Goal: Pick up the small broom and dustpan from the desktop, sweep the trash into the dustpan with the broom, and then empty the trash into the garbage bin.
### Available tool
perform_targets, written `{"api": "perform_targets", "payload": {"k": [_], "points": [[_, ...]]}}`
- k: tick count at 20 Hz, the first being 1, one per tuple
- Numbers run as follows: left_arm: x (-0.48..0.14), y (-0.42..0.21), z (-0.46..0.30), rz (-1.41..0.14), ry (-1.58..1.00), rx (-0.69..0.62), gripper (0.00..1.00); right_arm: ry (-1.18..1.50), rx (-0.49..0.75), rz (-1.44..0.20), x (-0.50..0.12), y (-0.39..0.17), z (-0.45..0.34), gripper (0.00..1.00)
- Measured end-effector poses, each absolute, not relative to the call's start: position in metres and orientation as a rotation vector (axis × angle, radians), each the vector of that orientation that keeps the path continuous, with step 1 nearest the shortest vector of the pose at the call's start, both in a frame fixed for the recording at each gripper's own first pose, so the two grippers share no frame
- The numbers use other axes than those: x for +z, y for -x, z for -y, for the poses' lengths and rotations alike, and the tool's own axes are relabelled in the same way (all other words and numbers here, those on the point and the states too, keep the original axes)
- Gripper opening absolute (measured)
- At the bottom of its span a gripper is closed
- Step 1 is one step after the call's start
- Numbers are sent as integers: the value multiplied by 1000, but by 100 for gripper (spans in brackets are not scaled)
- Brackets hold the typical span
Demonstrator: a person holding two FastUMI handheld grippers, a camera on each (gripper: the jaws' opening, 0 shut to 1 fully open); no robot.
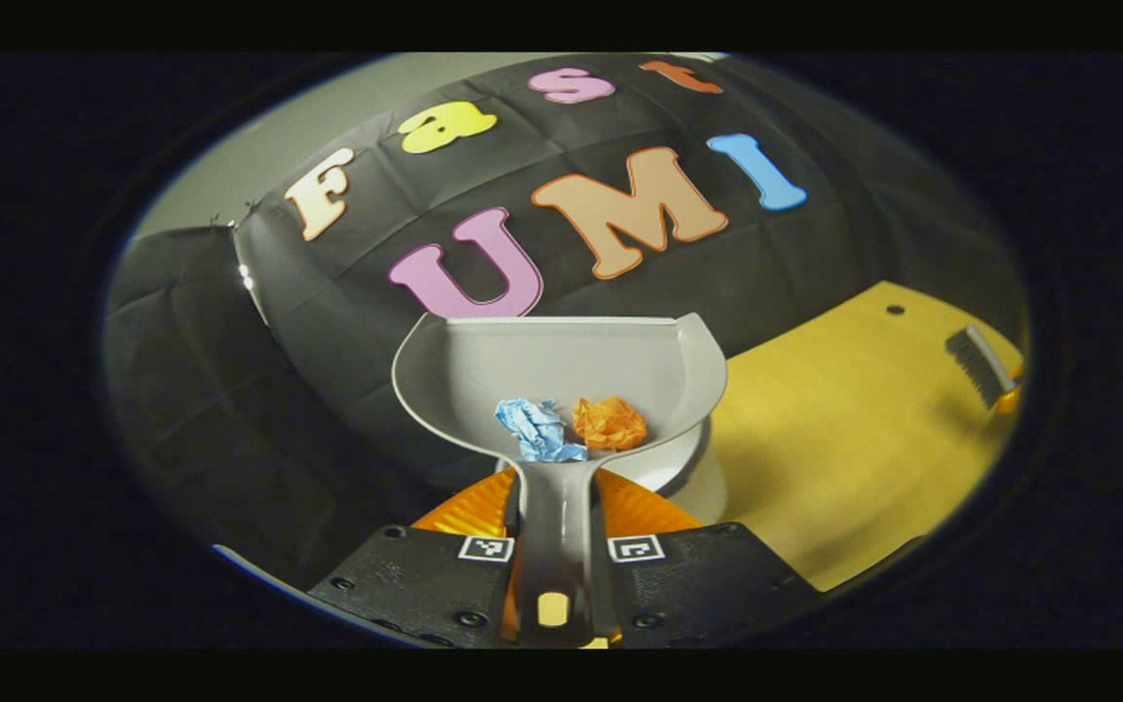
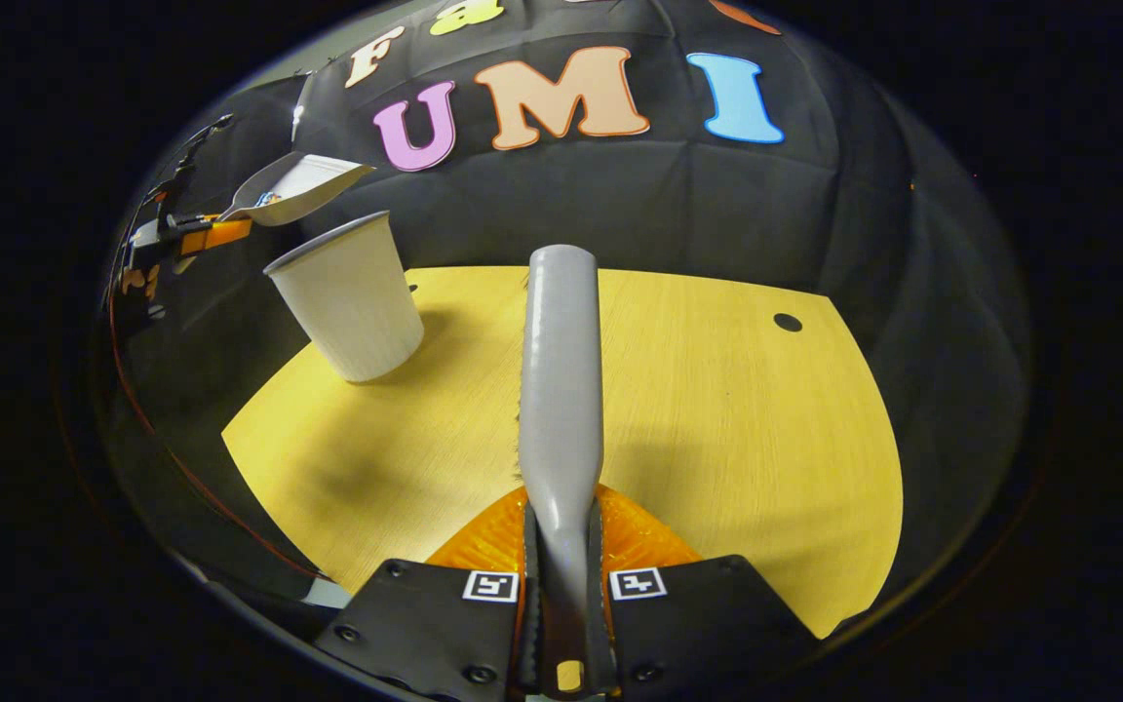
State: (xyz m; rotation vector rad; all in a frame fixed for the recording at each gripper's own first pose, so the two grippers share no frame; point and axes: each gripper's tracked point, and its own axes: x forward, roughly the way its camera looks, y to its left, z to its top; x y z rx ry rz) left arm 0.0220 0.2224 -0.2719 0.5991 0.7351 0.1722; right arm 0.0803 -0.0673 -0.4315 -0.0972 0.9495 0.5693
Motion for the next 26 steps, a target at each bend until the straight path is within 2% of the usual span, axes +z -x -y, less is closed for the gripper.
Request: {"api": "perform_targets", "payload": {"k": [7,10,13,15,17,19,22,26], "points": [[-293,-23,-274,-848,-976,117,20,133,615,-980,-440,-82,69,20],[-285,-31,-287,-883,-1296,40,19,154,625,-987,-443,-82,69,20],[-262,-46,-291,-848,-1640,-54,20,169,626,-987,-442,-82,69,20],[-257,-53,-296,-846,-1736,-89,22,167,624,-980,-440,-83,69,20],[-260,-48,-308,-882,-1580,-39,20,154,620,-966,-441,-83,69,20],[-260,-40,-299,-889,-1313,48,21,129,614,-957,-440,-84,68,20],[-258,-35,-268,-830,-994,110,22,101,608,-952,-439,-84,66,20],[-245,-39,-221,-737,-742,125,20,50,583,-922,-433,-88,64,20]]}}
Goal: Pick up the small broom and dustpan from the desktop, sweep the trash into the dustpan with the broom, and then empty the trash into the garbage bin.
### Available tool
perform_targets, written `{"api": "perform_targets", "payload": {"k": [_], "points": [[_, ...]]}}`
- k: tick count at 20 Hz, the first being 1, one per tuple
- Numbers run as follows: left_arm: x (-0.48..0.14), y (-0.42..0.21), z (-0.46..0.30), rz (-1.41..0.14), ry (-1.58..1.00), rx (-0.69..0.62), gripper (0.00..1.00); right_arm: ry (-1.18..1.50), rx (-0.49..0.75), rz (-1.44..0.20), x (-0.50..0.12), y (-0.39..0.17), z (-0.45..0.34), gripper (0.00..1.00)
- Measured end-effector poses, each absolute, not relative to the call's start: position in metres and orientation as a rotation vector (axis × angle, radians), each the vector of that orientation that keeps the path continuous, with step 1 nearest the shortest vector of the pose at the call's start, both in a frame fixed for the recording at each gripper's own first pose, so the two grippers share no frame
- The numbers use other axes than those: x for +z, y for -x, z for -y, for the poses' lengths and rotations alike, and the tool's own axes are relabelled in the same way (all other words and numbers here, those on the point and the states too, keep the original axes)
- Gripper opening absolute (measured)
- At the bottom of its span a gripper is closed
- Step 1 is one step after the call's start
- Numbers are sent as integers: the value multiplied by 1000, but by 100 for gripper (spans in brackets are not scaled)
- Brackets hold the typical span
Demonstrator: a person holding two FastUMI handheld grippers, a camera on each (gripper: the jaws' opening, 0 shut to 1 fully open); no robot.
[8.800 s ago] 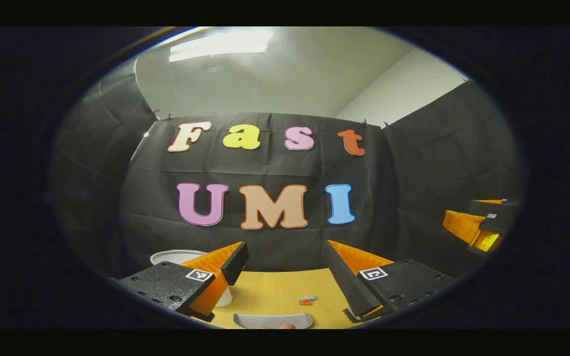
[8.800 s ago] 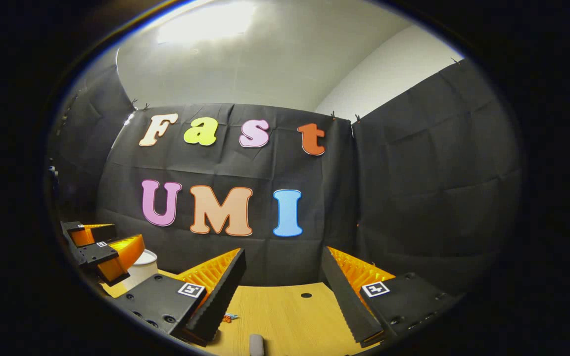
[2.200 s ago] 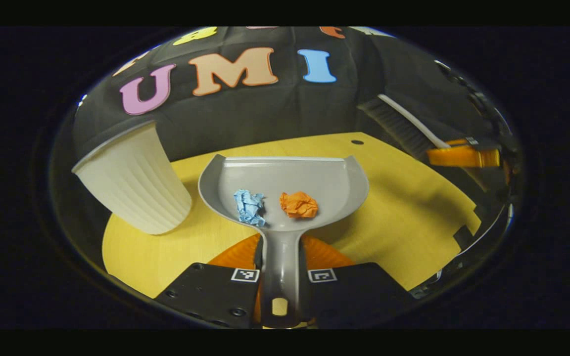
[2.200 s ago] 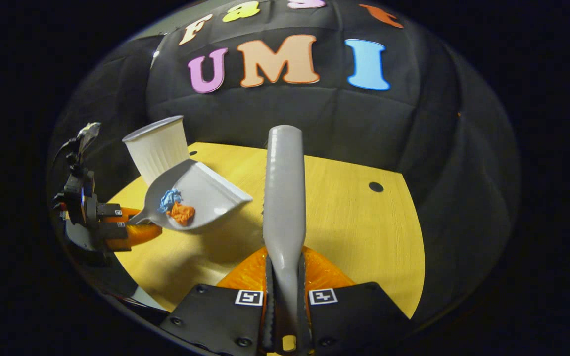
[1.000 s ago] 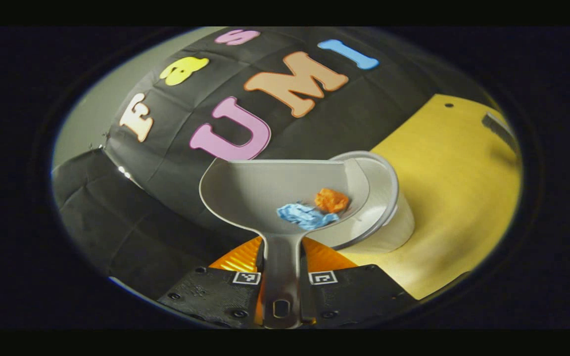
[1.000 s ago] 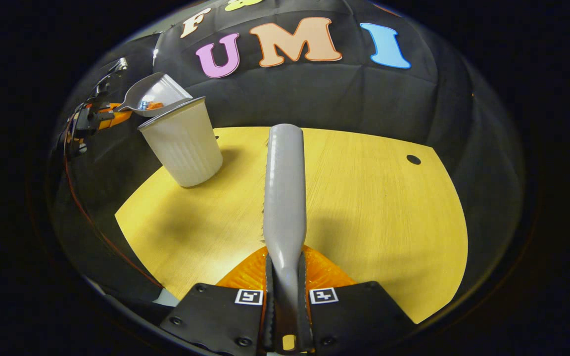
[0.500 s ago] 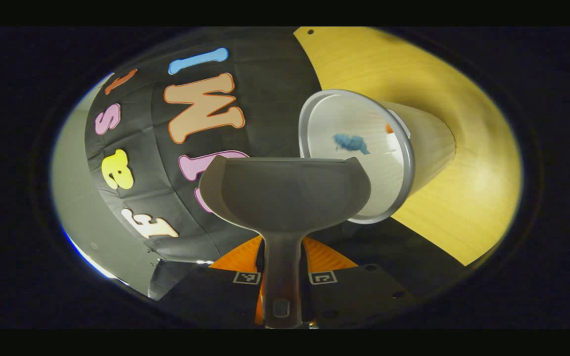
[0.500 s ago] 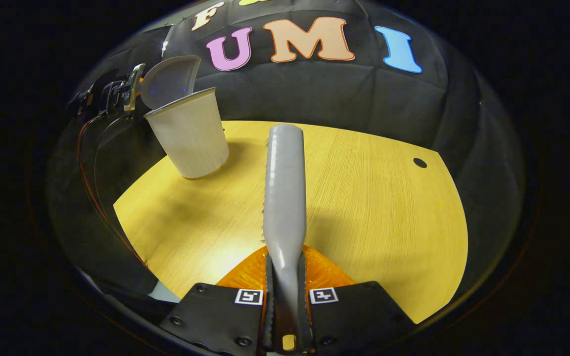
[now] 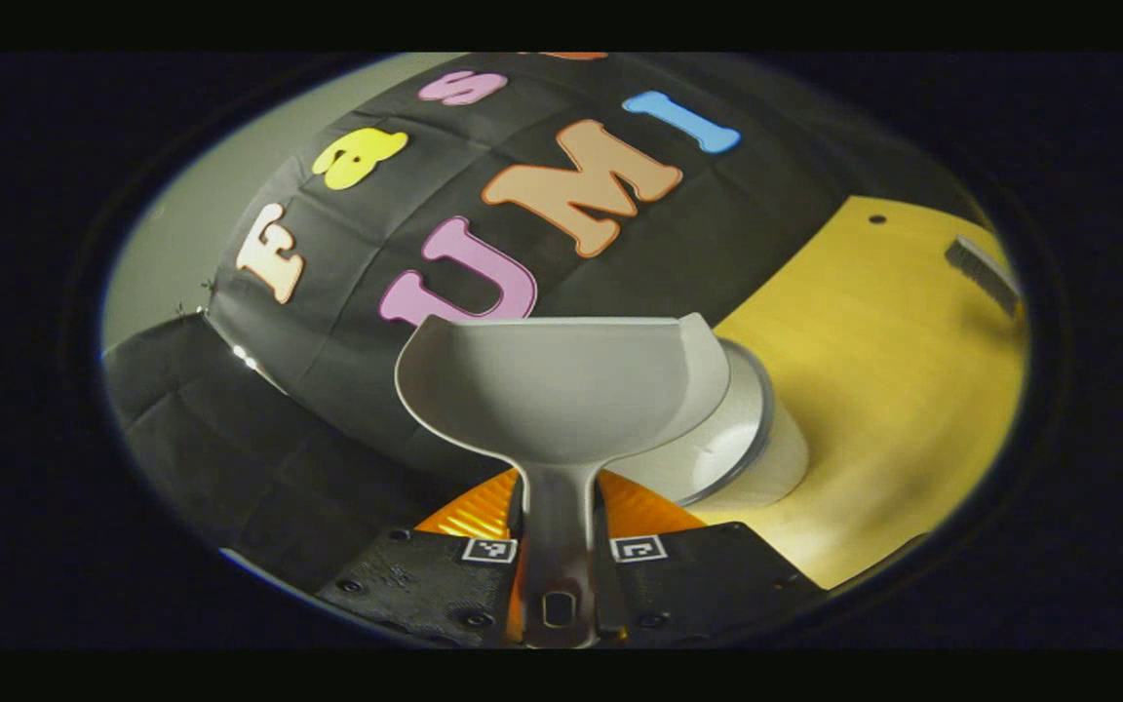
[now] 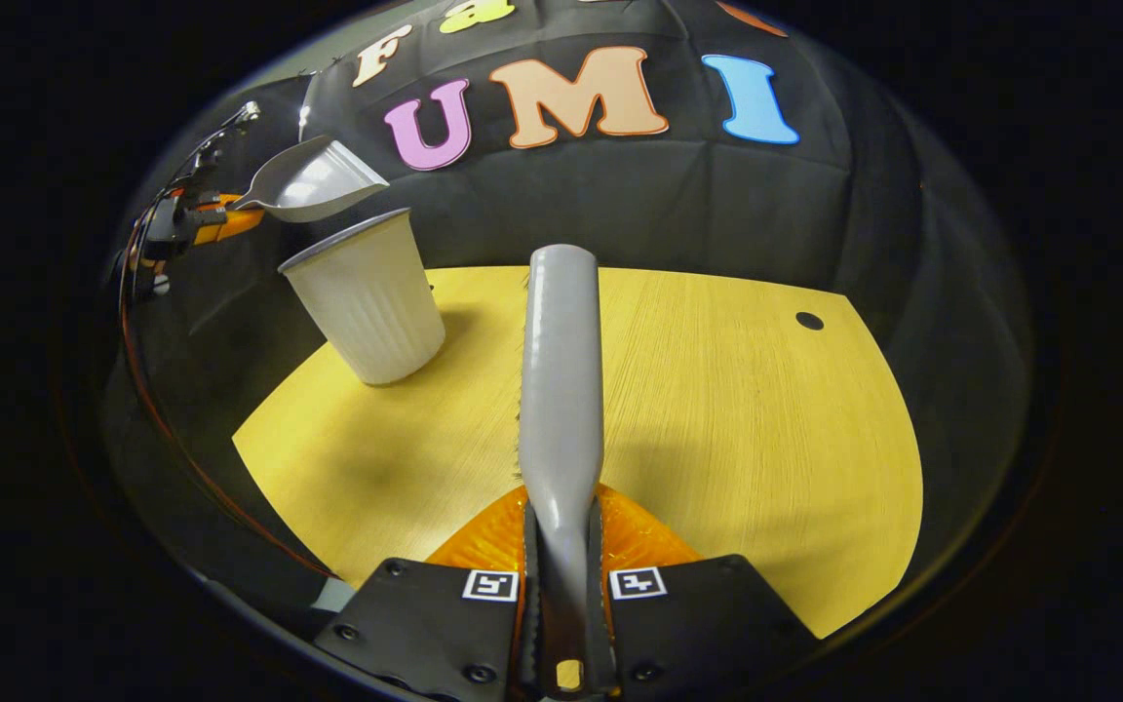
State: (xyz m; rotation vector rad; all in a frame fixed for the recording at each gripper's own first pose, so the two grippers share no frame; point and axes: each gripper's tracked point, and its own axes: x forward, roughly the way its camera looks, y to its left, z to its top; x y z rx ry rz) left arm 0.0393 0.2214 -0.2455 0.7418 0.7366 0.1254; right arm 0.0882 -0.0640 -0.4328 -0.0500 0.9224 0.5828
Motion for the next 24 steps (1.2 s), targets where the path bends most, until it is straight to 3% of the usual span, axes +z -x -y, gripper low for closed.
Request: {"api": "perform_targets", "payload": {"k": [6,10,20,24], "points": [[-257,-26,-97,-635,-214,48,20,-60,468,-889,-414,-98,78,20],[-287,0,-53,-584,-98,36,21,-54,391,-900,-418,-99,90,20],[-443,119,-15,-958,-25,26,21,60,322,-1083,-481,-58,105,20],[-467,121,-15,-1049,-18,31,21,123,314,-1160,-505,-43,103,20]]}}
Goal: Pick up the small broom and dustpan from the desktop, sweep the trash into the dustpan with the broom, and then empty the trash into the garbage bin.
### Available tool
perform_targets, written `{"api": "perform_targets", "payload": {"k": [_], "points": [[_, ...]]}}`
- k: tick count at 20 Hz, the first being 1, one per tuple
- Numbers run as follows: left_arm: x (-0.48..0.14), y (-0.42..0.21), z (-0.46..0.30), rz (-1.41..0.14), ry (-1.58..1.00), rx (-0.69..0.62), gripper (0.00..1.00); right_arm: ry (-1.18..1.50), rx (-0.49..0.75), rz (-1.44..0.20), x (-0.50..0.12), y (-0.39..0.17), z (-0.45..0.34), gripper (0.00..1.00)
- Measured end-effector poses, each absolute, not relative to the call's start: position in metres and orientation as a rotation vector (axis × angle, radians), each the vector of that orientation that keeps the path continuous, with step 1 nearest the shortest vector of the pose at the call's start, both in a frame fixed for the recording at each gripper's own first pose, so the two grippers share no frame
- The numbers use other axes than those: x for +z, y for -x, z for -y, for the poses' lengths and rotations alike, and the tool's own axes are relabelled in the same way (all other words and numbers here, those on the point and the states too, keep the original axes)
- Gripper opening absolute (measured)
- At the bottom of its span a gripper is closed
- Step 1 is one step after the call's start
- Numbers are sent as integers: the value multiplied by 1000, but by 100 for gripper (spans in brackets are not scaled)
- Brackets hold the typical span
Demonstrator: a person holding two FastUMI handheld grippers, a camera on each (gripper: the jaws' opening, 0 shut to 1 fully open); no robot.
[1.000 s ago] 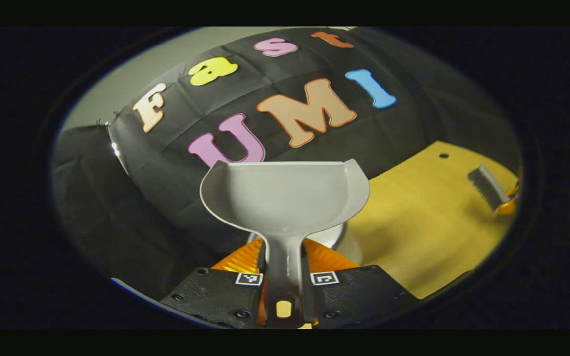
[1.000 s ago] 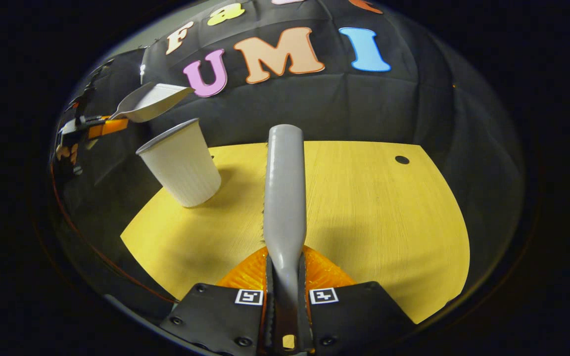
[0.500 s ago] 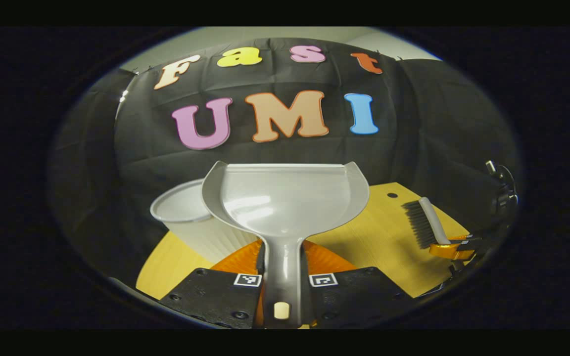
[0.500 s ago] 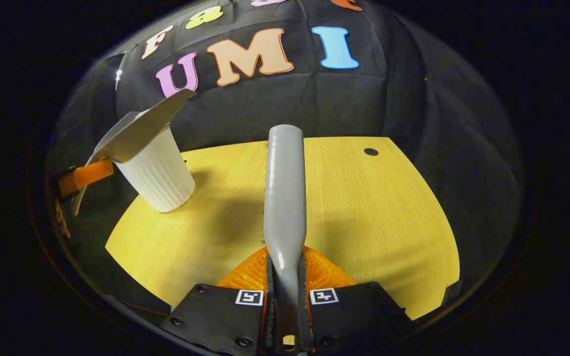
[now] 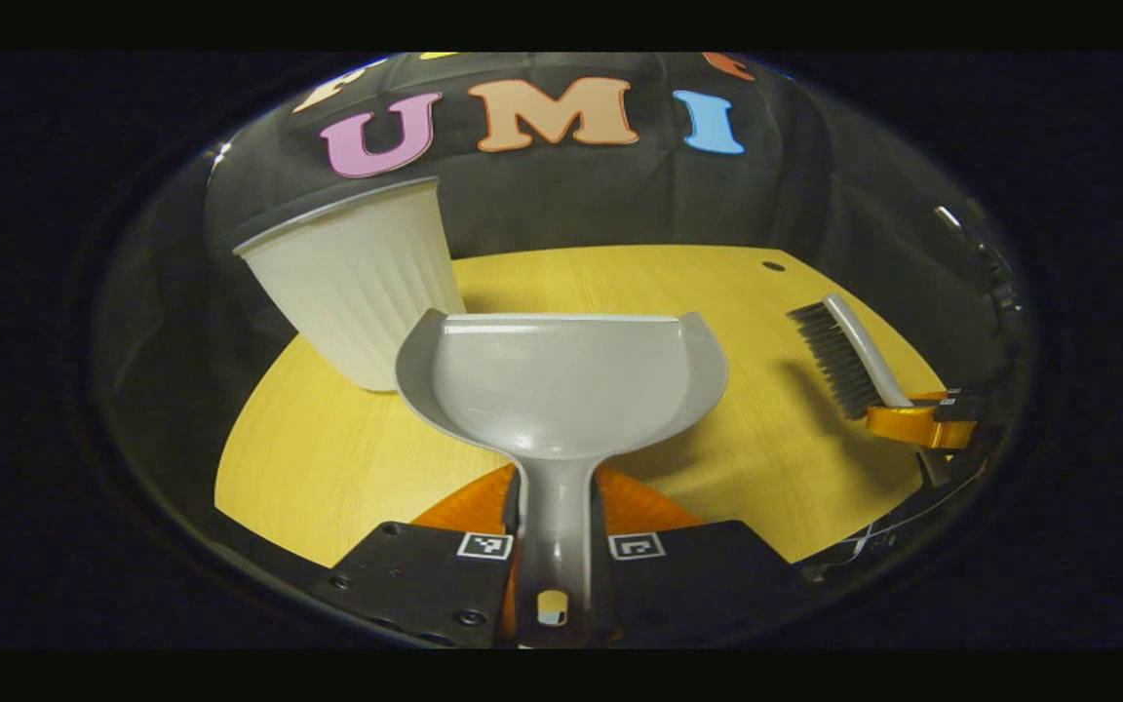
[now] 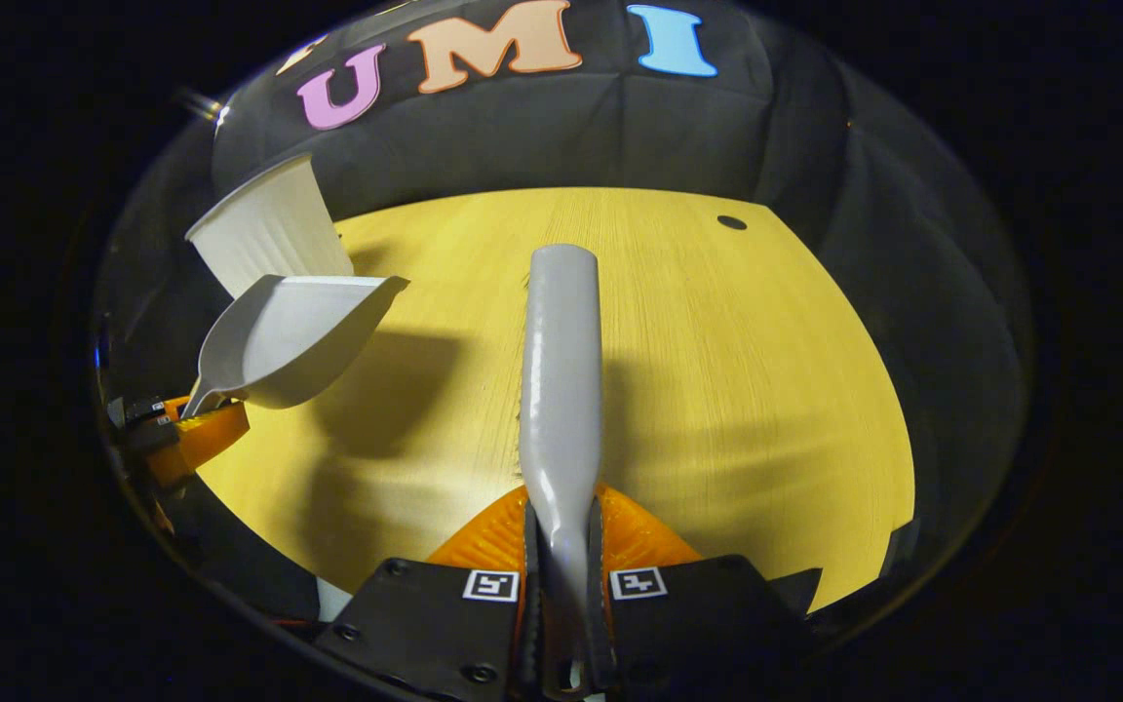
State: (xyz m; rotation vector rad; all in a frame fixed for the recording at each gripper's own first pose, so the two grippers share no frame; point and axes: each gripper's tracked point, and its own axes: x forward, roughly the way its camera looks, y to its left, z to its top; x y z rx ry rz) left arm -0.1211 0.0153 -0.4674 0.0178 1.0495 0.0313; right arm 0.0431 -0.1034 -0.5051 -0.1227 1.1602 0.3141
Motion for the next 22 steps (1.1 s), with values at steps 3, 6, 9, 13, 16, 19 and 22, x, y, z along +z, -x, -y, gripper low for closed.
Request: {"api": "perform_targets", "payload": {"k": [3,6,9,13,16,19,22], "points": [[-466,121,-15,-1093,-19,29,21,167,302,-1225,-519,-44,102,20],[-469,120,-13,-1127,-18,27,22,216,288,-1273,-514,-51,95,20],[-471,120,-13,-1175,-1,19,25,255,289,-1323,-515,-48,93,20],[-468,119,-12,-1172,-9,17,31,293,302,-1322,-520,-47,93,30],[-462,118,-8,-1162,-14,24,70,315,312,-1326,-518,-45,95,55],[-460,121,-7,-1170,-25,21,95,318,324,-1319,-519,-42,89,82],[-443,113,-12,-1110,-79,49,96,285,320,-1251,-498,-53,84,100]]}}
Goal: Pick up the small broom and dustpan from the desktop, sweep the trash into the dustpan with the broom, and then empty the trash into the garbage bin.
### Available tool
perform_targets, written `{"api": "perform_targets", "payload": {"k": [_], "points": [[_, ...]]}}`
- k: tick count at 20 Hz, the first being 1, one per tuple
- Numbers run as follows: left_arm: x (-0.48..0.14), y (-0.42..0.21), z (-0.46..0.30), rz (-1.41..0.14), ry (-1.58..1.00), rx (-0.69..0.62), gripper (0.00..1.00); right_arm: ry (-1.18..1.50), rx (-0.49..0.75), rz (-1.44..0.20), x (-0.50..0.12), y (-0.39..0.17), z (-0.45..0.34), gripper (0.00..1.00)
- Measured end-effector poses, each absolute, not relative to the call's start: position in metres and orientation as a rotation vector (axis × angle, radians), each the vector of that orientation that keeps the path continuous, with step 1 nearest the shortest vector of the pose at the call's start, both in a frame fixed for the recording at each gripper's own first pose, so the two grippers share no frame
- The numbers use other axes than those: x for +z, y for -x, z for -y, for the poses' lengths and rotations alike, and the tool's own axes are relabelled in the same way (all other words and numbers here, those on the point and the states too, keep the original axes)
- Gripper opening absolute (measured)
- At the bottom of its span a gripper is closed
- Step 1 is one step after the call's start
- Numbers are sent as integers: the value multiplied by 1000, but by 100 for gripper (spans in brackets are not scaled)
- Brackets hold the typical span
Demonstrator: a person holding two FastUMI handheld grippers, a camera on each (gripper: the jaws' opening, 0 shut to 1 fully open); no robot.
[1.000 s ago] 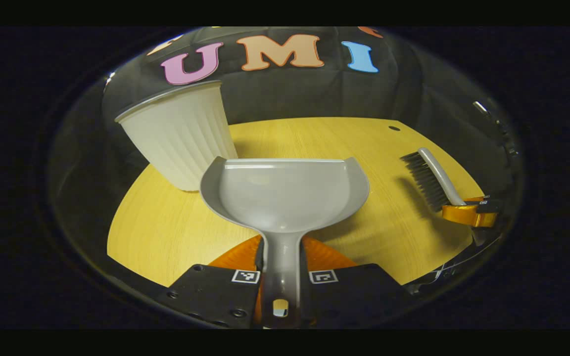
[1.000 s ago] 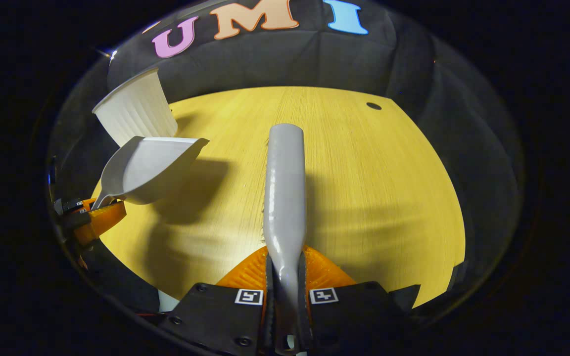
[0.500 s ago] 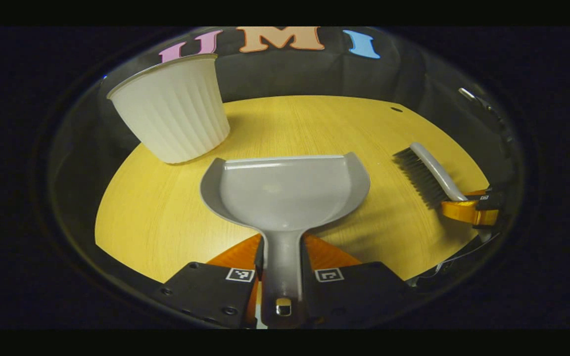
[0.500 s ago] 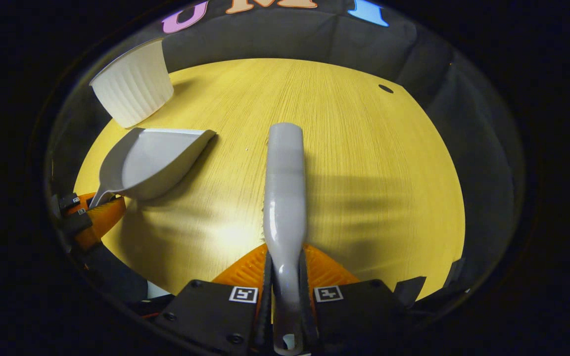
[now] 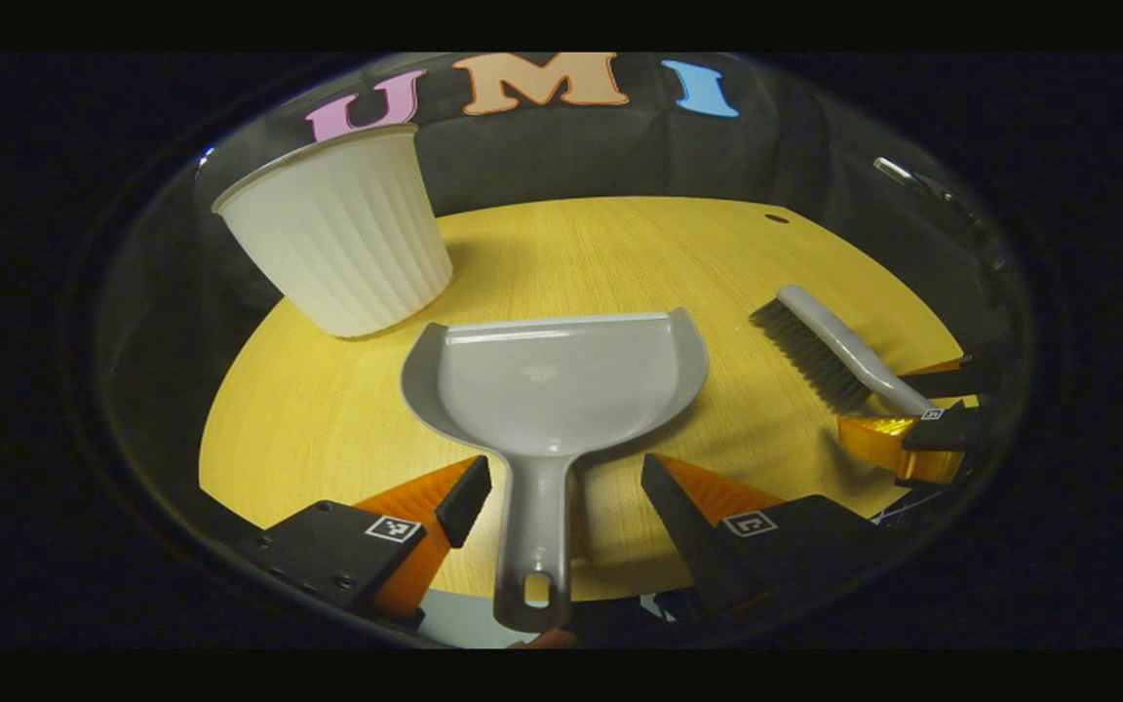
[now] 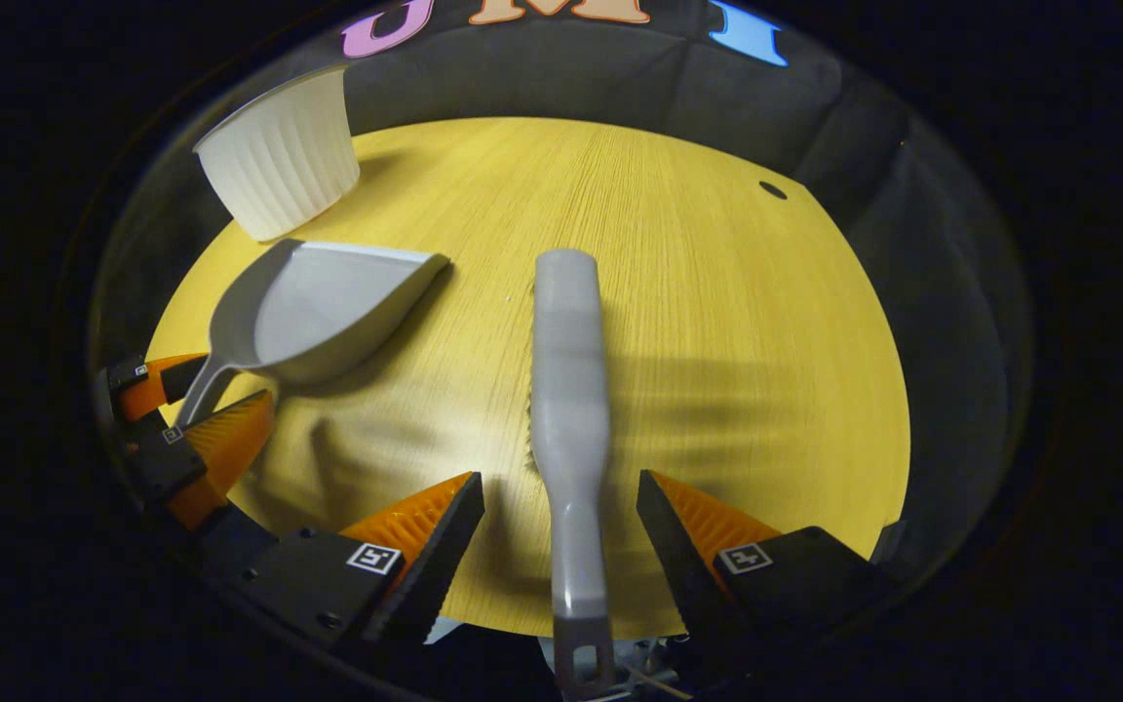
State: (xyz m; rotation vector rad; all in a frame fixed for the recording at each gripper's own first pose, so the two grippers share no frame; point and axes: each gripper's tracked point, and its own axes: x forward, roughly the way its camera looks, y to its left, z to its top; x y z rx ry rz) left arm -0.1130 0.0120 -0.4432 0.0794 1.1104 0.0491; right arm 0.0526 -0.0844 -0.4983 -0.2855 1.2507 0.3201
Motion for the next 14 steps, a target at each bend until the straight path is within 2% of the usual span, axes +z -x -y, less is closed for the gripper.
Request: {"api": "perform_targets", "payload": {"k": [3,6,7,8,9,14], "points": [[-380,78,-24,-943,-169,66,96,229,326,-1088,-442,-81,79,100],[-299,27,-23,-701,-196,67,95,111,359,-828,-356,-118,63,100],[-274,14,-21,-627,-185,71,100,75,361,-739,-327,-128,59,100],[-252,0,-18,-556,-164,71,95,49,364,-653,-301,-137,58,100],[-232,-12,-19,-496,-141,70,95,37,365,-577,-276,-143,57,100],[-152,-48,-31,-296,-79,108,94,44,347,-312,-213,-141,69,99]]}}
